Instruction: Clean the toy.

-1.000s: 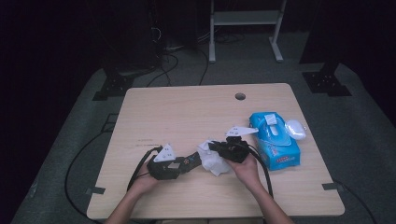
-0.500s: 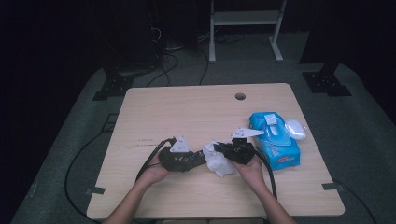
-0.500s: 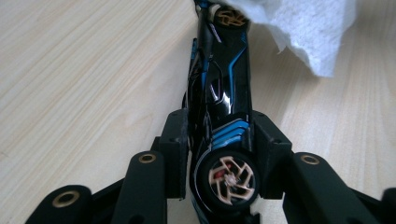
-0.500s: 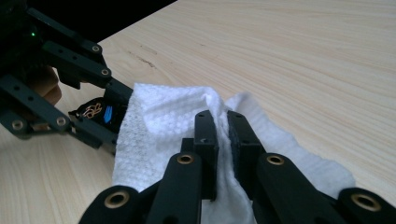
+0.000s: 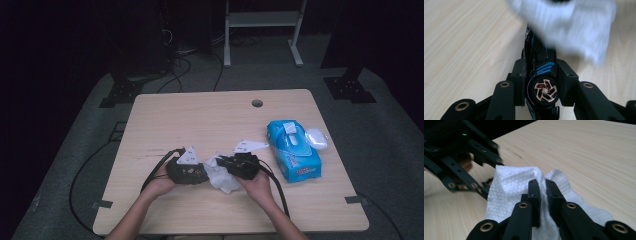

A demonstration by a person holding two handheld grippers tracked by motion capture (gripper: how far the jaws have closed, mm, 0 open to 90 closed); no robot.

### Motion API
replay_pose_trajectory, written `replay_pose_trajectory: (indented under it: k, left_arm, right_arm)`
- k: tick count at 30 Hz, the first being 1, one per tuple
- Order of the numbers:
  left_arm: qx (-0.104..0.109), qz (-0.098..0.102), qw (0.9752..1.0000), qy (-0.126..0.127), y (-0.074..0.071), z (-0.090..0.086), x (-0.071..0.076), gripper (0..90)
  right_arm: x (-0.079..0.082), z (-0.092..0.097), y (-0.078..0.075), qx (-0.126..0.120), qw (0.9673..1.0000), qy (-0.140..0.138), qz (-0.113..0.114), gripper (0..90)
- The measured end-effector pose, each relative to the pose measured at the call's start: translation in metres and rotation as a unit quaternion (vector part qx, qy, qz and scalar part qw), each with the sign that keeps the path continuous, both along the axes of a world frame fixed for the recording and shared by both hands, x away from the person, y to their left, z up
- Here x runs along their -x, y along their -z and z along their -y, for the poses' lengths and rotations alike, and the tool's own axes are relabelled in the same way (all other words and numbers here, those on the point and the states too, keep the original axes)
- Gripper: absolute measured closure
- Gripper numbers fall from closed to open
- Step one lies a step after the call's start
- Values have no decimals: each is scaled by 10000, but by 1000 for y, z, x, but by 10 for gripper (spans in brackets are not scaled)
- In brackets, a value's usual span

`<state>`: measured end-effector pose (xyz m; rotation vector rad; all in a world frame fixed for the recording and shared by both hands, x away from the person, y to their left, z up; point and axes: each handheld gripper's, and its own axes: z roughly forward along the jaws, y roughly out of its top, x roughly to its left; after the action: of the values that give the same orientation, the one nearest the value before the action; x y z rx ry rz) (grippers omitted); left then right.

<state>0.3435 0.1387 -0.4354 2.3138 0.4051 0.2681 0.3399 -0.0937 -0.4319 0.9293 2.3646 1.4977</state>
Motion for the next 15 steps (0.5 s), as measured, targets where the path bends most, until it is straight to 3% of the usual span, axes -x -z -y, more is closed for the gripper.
replay_pose_trajectory:
  k: [4,6,10,15]
  left_arm:
    - [-23,-18,10000,-23,4,-1,2,633]
    - [-86,-28,10000,-43,8,-4,2,631]
    - [-95,26,9999,-26,10,-6,4,635]
    - [-108,19,9999,-40,10,-5,4,637]
  right_arm:
    - [2,-28,2,121,9996,-263,14,829]
    - [4,-37,3,264,9990,-319,139,828]
    - [1,-33,2,319,9990,-278,129,827]
    - [-1,-11,0,457,9987,23,209,827]
